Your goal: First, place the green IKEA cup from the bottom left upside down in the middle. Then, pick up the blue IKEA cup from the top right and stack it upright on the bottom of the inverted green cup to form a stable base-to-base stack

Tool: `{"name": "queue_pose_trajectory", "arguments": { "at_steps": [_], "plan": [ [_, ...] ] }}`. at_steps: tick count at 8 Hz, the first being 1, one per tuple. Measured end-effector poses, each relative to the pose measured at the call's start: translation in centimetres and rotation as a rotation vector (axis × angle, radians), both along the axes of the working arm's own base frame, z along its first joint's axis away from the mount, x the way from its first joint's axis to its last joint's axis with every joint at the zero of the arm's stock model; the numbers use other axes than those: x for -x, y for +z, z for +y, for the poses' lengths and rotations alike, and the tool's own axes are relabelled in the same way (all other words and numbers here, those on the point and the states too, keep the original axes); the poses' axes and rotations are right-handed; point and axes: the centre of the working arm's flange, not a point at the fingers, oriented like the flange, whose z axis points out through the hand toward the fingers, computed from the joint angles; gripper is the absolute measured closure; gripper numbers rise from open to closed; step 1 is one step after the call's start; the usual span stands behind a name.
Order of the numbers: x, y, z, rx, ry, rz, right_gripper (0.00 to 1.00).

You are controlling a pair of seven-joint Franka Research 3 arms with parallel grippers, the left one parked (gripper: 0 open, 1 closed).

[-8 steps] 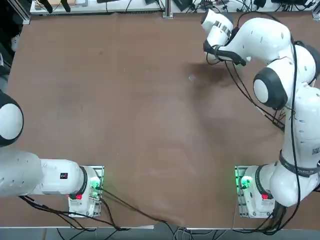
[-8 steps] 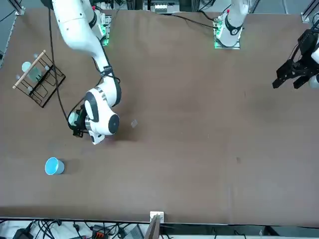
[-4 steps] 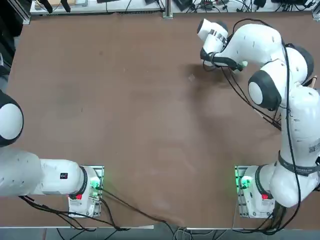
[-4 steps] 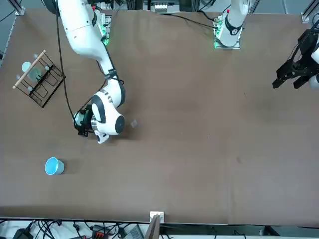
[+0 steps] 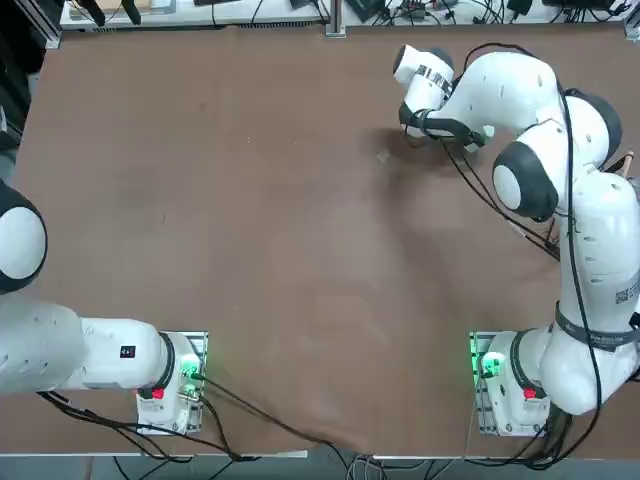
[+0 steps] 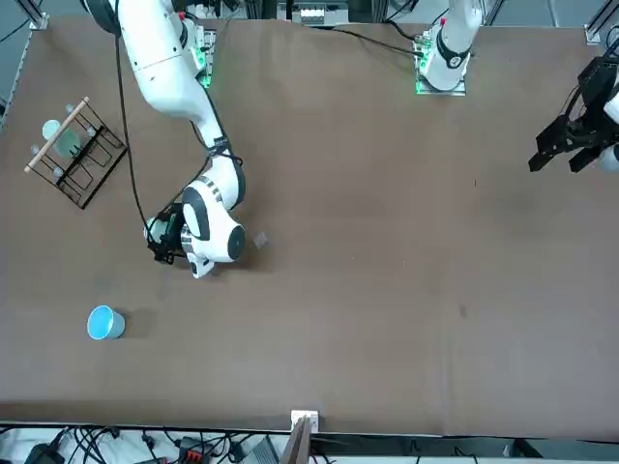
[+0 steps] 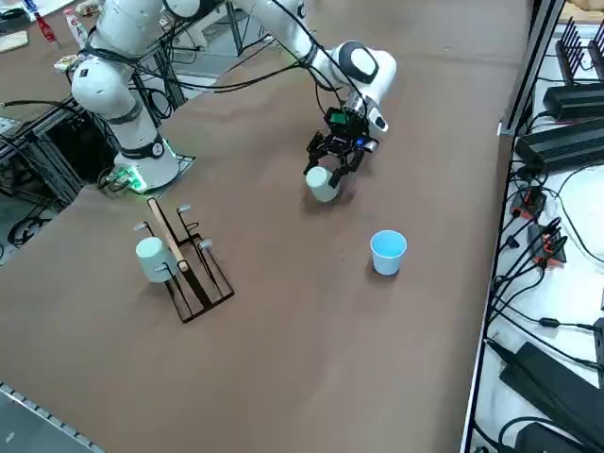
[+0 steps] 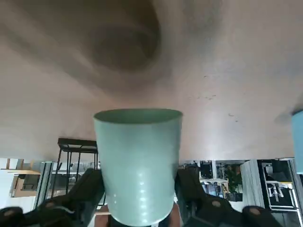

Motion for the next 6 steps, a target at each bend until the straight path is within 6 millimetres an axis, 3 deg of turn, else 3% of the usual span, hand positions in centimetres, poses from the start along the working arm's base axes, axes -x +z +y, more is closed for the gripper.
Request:
{"name": "queue_pose_trajectory", "arguments": {
  "at_steps": [6],
  "plan": [
    [0.4, -0.9, -1.5, 0.032, -0.031, 0.031, 0.14]
  ]
}}
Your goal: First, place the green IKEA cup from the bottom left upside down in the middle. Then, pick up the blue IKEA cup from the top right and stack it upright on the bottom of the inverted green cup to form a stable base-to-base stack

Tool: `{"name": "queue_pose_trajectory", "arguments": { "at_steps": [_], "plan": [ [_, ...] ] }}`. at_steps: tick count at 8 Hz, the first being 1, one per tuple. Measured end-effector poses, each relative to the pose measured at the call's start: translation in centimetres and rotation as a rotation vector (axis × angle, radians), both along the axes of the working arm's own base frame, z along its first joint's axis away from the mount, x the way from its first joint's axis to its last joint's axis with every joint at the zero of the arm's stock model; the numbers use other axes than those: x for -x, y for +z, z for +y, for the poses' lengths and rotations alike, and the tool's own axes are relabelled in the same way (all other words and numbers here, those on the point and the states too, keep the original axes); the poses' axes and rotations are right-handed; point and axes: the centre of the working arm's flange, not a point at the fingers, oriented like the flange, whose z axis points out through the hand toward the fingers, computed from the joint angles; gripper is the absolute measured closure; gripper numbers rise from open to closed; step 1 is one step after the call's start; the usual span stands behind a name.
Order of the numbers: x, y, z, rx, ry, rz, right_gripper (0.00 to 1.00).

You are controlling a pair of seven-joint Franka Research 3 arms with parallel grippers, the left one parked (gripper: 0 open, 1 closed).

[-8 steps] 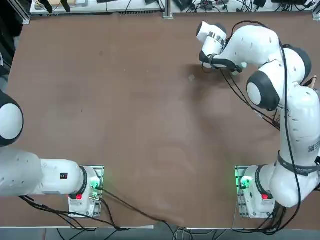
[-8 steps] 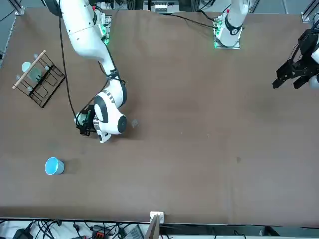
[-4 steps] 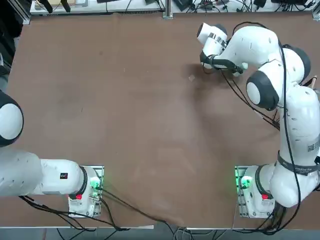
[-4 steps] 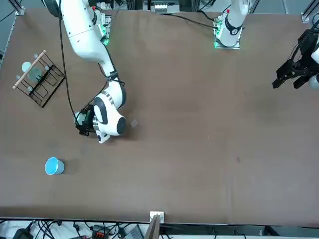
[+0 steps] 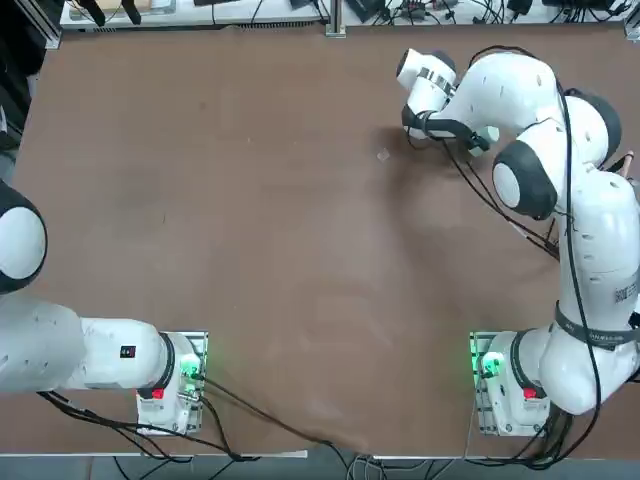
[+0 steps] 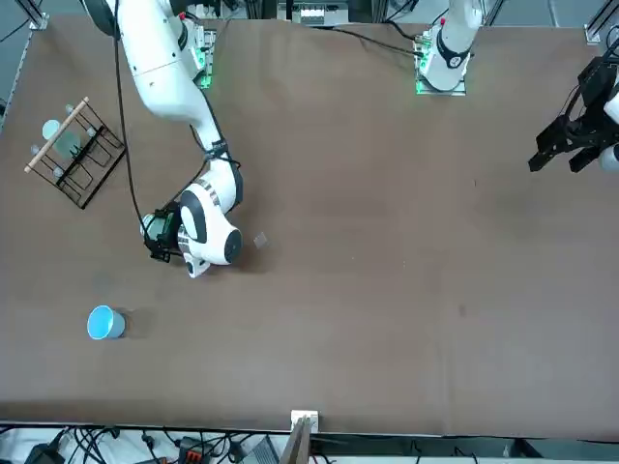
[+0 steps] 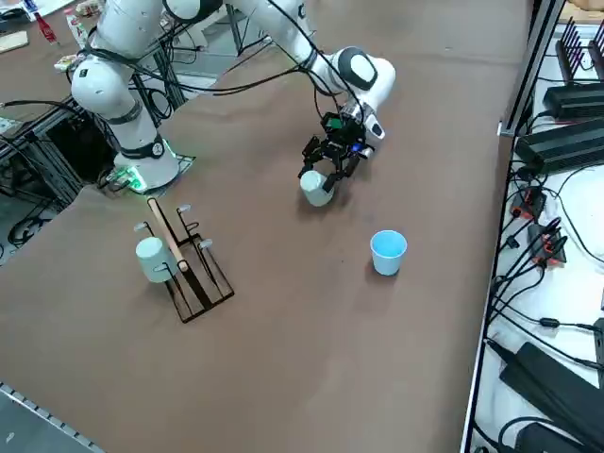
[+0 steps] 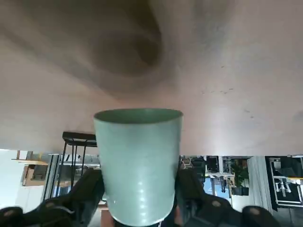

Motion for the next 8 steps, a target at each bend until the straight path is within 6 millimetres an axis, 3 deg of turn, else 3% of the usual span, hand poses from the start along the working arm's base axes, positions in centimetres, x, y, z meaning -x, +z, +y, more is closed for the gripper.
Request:
{"name": "queue_pose_trajectory", "arguments": {
  "at_steps": [4, 8],
  "plan": [
    [0.3, -1.4, -2.0, 0.013, -0.027, 0.028, 0.14],
    [0.9, -3.2, -1.7, 0.022, -0.016, 0.049, 0.13]
  ]
}}
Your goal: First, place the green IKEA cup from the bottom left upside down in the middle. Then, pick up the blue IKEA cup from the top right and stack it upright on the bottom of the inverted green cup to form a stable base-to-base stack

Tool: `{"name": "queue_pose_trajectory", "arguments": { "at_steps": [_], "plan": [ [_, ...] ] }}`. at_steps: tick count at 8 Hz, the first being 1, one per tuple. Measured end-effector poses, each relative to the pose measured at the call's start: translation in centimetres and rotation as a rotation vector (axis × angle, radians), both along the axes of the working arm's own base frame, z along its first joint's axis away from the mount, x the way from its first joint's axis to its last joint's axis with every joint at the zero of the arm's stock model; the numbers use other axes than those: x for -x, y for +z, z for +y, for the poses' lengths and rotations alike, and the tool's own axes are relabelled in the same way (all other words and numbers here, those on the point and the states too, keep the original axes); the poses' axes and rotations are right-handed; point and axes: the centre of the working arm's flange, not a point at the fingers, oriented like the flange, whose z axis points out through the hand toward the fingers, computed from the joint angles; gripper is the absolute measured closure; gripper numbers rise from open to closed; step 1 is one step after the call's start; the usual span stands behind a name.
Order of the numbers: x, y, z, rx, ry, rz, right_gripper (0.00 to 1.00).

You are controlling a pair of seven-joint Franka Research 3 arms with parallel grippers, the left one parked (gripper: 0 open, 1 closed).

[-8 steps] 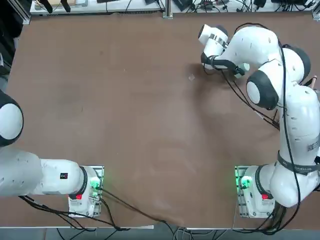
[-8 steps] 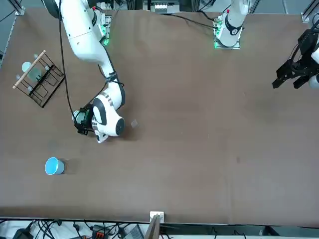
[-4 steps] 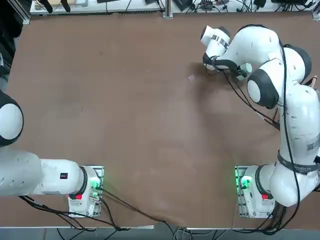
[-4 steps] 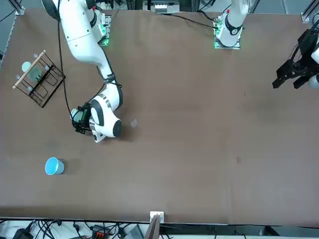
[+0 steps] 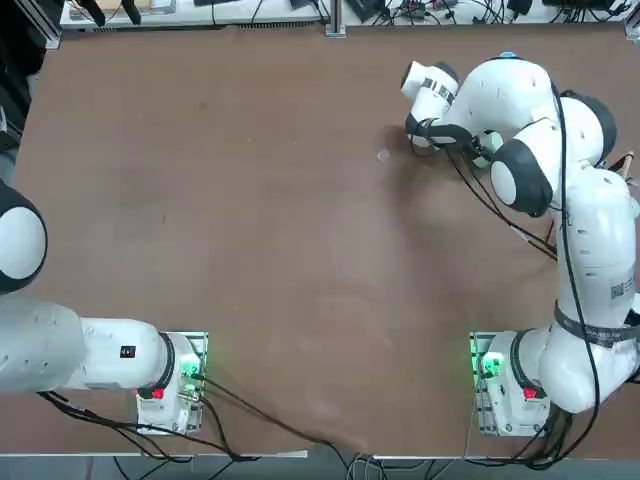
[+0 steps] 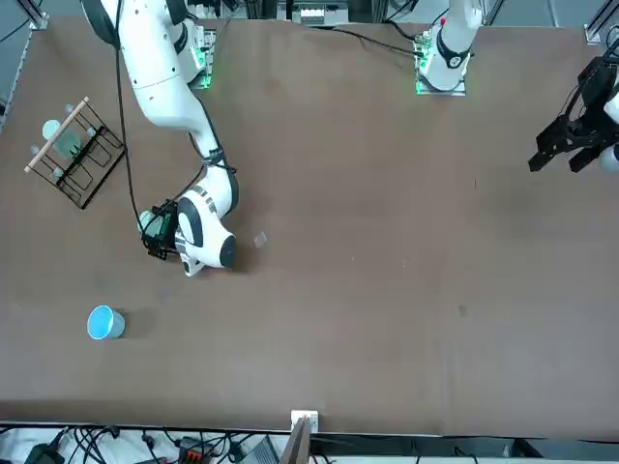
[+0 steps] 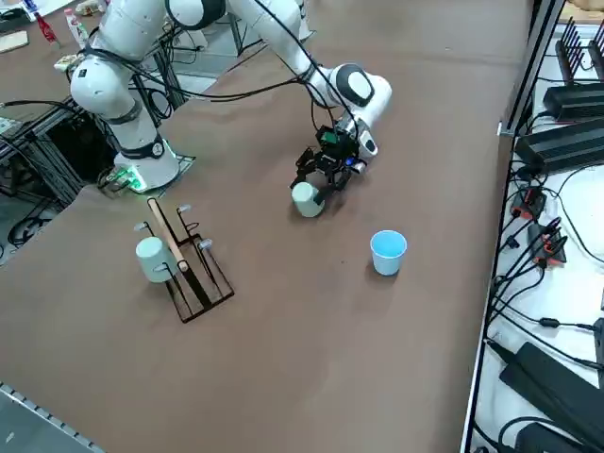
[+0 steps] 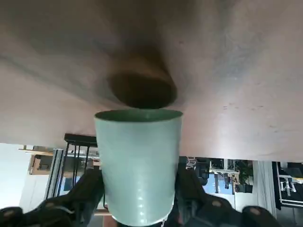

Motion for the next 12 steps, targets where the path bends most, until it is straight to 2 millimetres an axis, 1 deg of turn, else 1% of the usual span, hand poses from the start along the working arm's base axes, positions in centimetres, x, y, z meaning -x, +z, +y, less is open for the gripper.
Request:
{"name": "queue_pose_trajectory", "arguments": {
  "at_steps": [1, 2, 3, 5, 6, 7, 8, 10, 11, 12],
  "plan": [
    [0.1, -0.2, 0.4, 0.001, 0.000, -0.010, 0.08],
    [0.4, -0.3, 1.2, 0.005, 0.003, -0.030, 0.02],
    [0.8, -0.4, 2.6, 0.007, 0.019, -0.042, 0.00],
    [1.2, 0.0, 4.9, 0.000, 0.041, -0.066, 0.00],
    [0.8, 1.0, 5.2, -0.002, 0.037, -0.079, 0.00],
    [0.4, 2.8, 5.1, -0.001, 0.019, -0.096, 0.00],
    [0.0, 5.4, 5.2, -0.025, -0.014, -0.120, 0.00],
    [-1.3, 11.8, 5.7, -0.133, -0.080, -0.201, 0.00],
    [-2.3, 14.3, 5.0, -0.175, -0.117, -0.239, 0.00],
    [-3.6, 15.9, 3.4, -0.209, -0.166, -0.271, 0.00]
  ]
}}
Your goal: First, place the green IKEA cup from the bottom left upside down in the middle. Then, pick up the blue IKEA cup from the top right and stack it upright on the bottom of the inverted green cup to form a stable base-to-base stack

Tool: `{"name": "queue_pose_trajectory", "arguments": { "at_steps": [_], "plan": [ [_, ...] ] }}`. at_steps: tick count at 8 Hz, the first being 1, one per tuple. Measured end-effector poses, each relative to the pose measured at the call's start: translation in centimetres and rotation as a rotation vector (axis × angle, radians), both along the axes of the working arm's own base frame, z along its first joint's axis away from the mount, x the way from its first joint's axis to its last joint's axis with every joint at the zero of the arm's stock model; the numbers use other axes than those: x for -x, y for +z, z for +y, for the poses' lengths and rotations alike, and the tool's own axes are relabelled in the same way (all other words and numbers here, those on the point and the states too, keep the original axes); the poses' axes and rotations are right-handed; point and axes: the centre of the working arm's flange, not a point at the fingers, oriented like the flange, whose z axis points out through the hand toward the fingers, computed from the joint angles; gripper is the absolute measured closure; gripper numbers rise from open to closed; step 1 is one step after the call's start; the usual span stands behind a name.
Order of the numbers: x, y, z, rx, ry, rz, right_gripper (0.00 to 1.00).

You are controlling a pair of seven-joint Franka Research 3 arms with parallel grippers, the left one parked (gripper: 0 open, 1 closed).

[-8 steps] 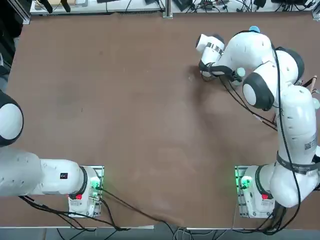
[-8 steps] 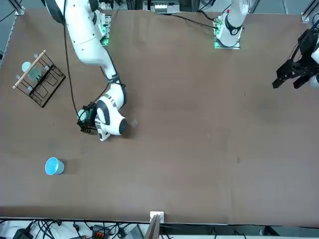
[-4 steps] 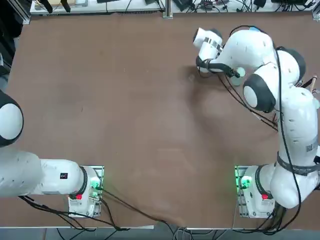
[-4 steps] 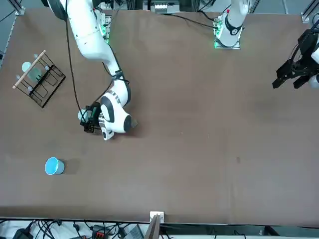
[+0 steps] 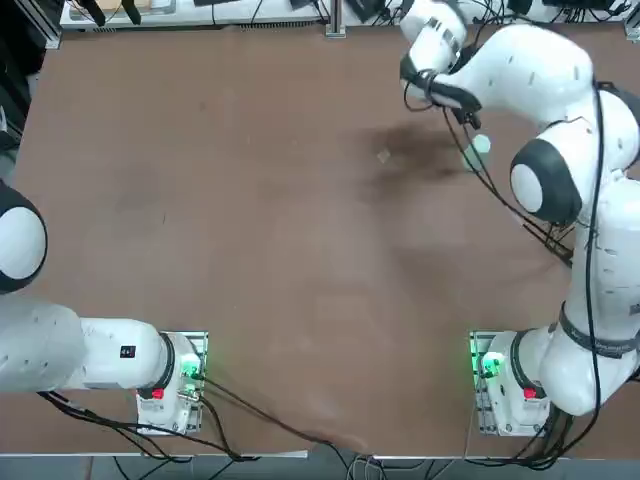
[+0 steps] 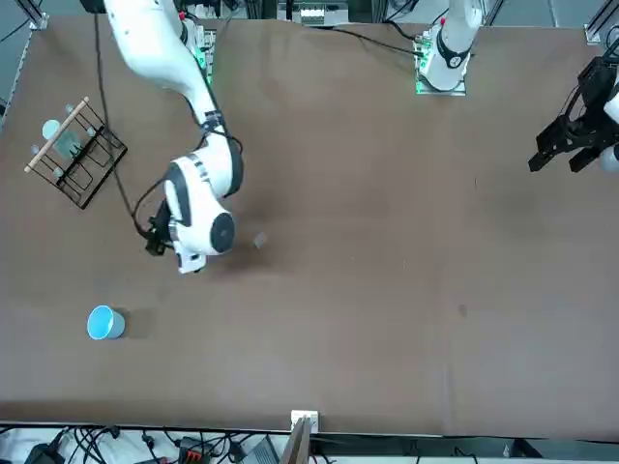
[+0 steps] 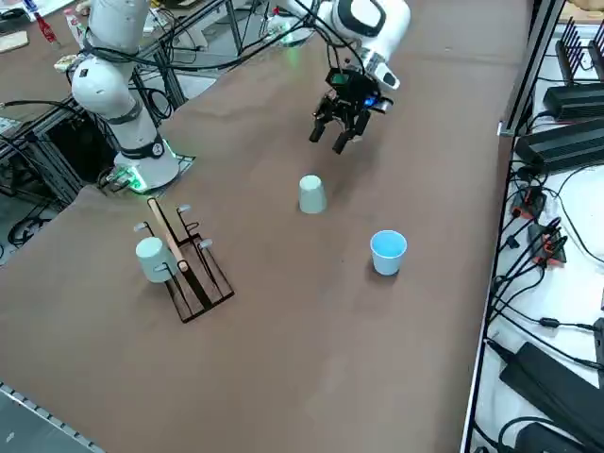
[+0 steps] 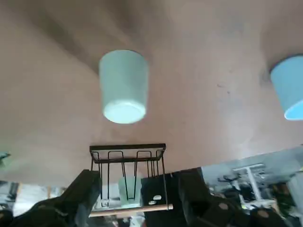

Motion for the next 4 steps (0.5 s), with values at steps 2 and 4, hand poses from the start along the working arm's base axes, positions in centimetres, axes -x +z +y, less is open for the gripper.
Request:
{"name": "queue_pose_trajectory", "arguments": {
  "at_steps": [2, 4],
  "plan": [
    [-3.4, 2.9, -5.7, -0.115, -0.142, -0.073, 0.00],
    [-6.8, 5.9, -12.7, -0.259, -0.265, -0.199, 0.00]
  ]
}}
